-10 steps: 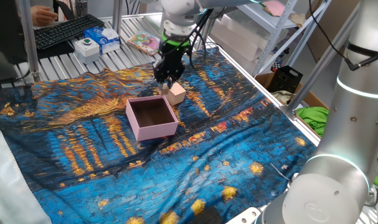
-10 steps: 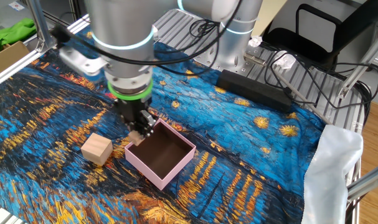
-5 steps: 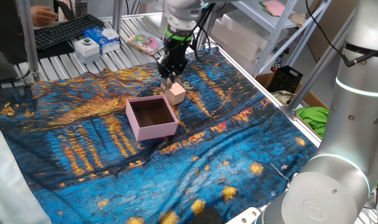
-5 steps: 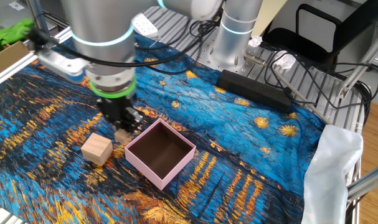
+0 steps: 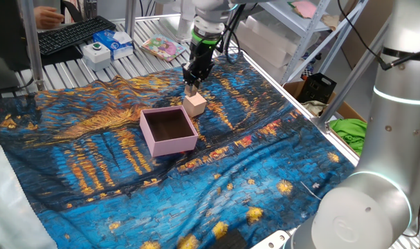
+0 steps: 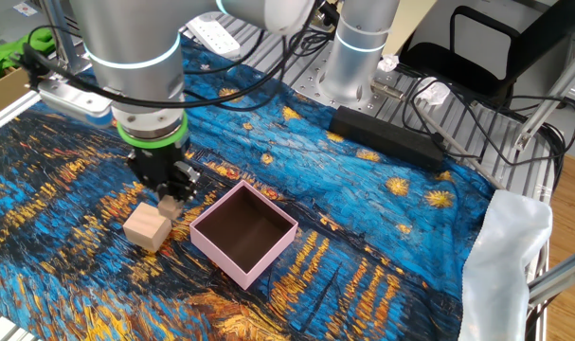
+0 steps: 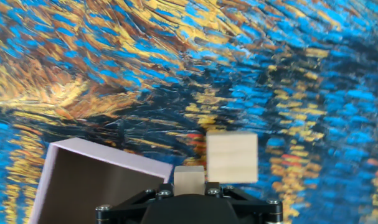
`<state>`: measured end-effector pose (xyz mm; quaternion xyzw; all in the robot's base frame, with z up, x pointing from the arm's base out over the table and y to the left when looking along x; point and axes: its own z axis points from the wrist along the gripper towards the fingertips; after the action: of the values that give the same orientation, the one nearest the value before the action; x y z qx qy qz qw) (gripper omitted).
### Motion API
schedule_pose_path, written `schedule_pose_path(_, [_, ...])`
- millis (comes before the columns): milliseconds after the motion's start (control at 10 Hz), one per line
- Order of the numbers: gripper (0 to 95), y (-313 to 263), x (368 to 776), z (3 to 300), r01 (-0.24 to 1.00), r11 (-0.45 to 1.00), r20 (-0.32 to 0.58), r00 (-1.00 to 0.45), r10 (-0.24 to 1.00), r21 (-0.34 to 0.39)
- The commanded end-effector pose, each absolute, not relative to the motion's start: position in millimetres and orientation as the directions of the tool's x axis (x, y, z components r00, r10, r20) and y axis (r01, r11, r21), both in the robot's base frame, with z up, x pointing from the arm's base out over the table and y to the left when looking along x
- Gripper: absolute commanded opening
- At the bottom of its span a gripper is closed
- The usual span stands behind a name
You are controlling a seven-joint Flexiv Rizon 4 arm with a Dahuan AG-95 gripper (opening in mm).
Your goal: Take everything out of the gift box
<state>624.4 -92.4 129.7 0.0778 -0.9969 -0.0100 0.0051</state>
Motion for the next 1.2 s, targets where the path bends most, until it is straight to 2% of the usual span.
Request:
schedule_pose_path(100, [0.0,-98.8,628.2,128.1,-0.172,0.985,0.011,-0.985,-0.172,0.025])
schedule_pose_path(1200, [0.0,-124.4,639.6,96.2,-0.203,0.978,-0.024,-0.979,-0.202,0.04])
